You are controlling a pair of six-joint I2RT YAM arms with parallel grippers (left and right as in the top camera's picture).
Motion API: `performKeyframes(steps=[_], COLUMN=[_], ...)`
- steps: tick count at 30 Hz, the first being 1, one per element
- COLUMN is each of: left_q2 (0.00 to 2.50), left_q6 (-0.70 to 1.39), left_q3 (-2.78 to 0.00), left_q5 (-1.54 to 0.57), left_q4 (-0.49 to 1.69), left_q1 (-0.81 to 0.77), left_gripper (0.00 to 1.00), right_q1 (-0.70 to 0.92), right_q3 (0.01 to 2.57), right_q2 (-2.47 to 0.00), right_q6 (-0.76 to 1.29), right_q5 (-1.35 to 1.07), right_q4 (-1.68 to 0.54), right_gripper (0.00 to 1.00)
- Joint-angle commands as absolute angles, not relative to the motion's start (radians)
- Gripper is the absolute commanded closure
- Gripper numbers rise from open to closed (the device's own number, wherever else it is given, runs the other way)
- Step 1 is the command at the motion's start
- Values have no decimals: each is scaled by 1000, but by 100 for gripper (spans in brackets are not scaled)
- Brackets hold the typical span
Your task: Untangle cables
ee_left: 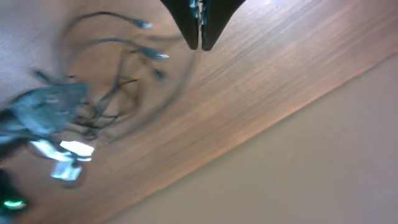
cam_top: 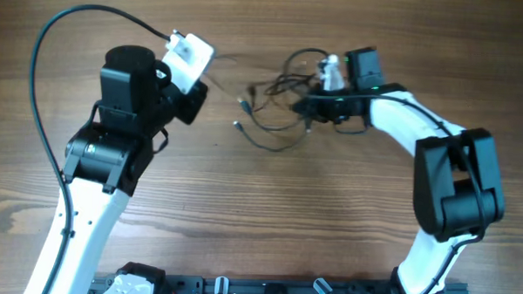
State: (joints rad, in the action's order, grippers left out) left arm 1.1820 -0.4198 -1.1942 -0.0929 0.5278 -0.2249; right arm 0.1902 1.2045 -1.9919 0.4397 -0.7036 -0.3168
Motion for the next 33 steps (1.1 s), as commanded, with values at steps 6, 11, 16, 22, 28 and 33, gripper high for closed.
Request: performKeyframes(steps=[6, 11, 16, 22, 28, 33], left_q2=[1167, 1167, 1185, 1261, 1375, 1453], left_q6=[-409, -405, -355, -354, -355, -359], left_q3=[-1226, -1226, -1226, -1226, -1226, -1226], left_q5=[-39, -128, -170, -300, -415, -535], left_q4=[505, 512, 524, 555, 538, 501], left_q1=[-141, -132, -132, -132, -132, -133], left_gripper=[96, 87, 37, 32, 32, 33], right_q1=[21, 27, 27, 27, 27, 27], right_q3=[1185, 1185, 1185, 1185, 1185, 1185], right_q2=[-2020, -2020, -2018, -2000, -1929, -1856], right_q6=[359, 306, 262, 181, 103, 59], right_q5=[-577, -625, -813, -1047, -1205, -1264], right_q4=[-402, -427, -391, -357, -376, -432], right_gripper=[95, 95, 95, 95, 95, 95])
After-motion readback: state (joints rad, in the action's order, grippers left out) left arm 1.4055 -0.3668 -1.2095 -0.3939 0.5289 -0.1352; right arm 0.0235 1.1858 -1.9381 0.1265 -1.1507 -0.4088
